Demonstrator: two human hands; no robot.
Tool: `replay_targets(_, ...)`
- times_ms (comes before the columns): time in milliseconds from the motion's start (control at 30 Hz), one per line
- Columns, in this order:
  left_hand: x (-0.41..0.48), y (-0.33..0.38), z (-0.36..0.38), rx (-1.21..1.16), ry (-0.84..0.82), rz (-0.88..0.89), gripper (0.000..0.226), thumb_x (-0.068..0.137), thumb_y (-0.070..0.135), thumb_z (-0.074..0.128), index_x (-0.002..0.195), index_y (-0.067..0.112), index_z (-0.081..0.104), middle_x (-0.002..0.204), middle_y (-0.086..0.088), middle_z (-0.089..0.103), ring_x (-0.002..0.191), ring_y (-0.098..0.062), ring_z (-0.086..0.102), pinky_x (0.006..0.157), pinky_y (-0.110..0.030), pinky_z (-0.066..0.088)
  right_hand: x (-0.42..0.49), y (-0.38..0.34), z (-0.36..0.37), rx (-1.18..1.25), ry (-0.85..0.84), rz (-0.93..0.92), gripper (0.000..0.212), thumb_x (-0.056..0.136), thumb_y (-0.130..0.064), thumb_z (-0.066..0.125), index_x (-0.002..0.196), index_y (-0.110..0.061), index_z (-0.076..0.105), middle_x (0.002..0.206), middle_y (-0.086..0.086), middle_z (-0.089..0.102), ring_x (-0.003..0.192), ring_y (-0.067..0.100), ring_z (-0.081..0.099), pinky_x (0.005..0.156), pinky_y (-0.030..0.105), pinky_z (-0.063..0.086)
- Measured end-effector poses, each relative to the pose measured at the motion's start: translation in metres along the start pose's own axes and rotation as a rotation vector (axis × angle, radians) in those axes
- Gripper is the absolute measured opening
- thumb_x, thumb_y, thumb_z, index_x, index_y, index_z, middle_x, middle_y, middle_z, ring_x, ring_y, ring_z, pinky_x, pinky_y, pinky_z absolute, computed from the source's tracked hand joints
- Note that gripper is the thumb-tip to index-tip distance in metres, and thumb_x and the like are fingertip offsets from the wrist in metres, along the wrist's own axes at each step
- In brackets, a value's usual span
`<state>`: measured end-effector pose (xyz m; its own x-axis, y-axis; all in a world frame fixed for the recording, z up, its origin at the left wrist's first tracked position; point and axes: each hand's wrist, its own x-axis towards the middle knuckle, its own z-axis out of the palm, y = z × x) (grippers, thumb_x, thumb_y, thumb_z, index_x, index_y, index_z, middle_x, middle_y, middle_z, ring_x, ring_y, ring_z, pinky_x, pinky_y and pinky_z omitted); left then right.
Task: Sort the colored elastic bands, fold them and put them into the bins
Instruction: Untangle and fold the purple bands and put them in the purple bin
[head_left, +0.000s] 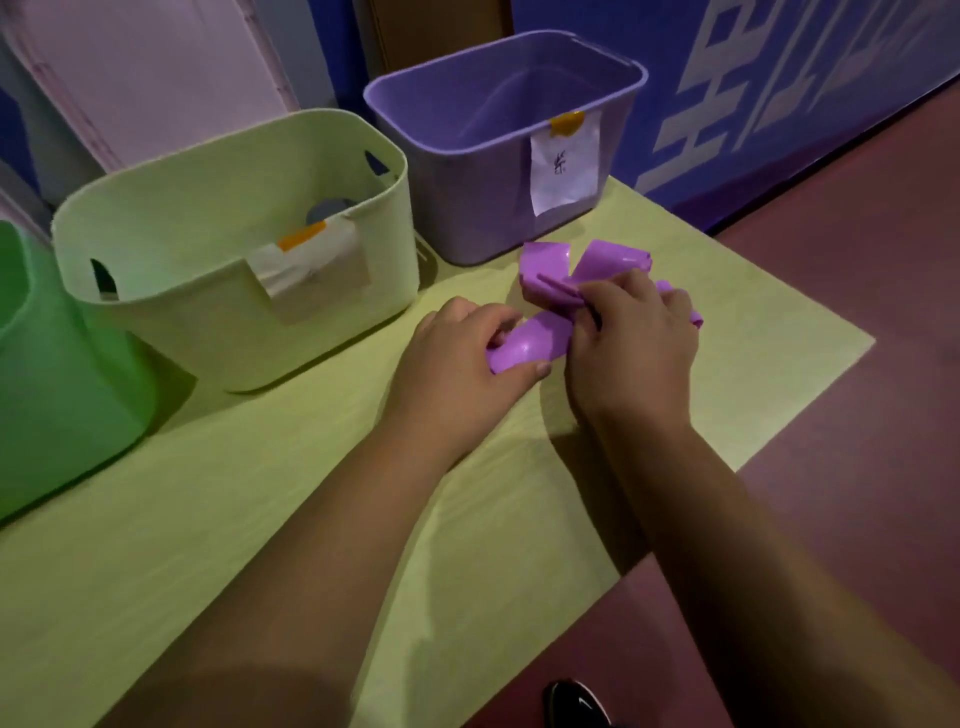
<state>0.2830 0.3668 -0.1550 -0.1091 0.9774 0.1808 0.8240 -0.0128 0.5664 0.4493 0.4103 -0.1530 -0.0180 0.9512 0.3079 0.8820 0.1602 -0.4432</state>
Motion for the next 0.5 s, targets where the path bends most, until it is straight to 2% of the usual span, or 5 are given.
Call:
replay_targets(233, -0.004, -0.008, -0.005, -0.030, 0.038, 0.076, 0.024, 0.086, 0.047, 0.083, 0.106, 0.034, 0.078, 0.097, 0.011, 0.051, 0.086, -0.012, 0.056, 0.071, -0.028, 0.038, -0.008, -0.006, -0.002, 0.097, 0.038, -0.096, 0.035, 0.109, -0.023, 0.048, 0.136, -0.023, 0.069, 0.124, 0.006, 0.065, 0.113, 0.033, 0.057, 0.098, 0.054, 0.050)
replay_targets(300, -0.010, -0.007, -0.012, -0.028, 0.046, 0.067, 0.015, 0.089, 0.039, 0.084, 0.100, 0.030, 0.080, 0.098, 0.010, 0.053, 0.089, -0.012, 0.057, 0.075, -0.027, 0.042, -0.018, -0.015, -0.004, 0.197, 0.032, -0.136, 0.035, 0.108, -0.023, 0.049, 0.136, -0.025, 0.070, 0.117, 0.003, 0.069, 0.109, 0.027, 0.062, 0.097, 0.054, 0.054)
replay_targets(367, -0.023, -0.002, -0.029, -0.115, 0.080, 0.036, 0.007, 0.089, 0.032, 0.085, 0.090, 0.028, 0.079, 0.099, 0.002, 0.068, 0.092, -0.016, 0.068, 0.084, -0.035, 0.055, -0.035, -0.026, -0.012, 0.332, -0.017, -0.162, 0.033, 0.109, -0.023, 0.049, 0.134, -0.025, 0.071, 0.110, -0.001, 0.071, 0.101, 0.019, 0.065, 0.095, 0.049, 0.058)
replay_targets(400, -0.033, 0.002, -0.041, -0.166, 0.091, 0.028, 0.009, 0.089, 0.030, 0.086, 0.087, 0.027, 0.077, 0.096, 0.001, 0.073, 0.090, -0.016, 0.072, 0.082, -0.040, 0.060, -0.045, -0.030, -0.017, 0.393, -0.047, -0.177, 0.032, 0.110, -0.022, 0.049, 0.134, -0.023, 0.070, 0.108, -0.002, 0.071, 0.099, 0.017, 0.066, 0.094, 0.046, 0.059)
replay_targets(500, -0.084, 0.010, -0.079, -0.169, 0.123, 0.013, 0.014, 0.090, 0.032, 0.085, 0.092, 0.022, 0.075, 0.094, 0.001, 0.073, 0.086, -0.014, 0.069, 0.068, -0.034, 0.056, -0.080, -0.041, -0.032, 0.512, -0.112, -0.215, 0.030, 0.111, -0.022, 0.050, 0.133, -0.021, 0.069, 0.107, -0.002, 0.070, 0.099, 0.015, 0.066, 0.095, 0.042, 0.059)
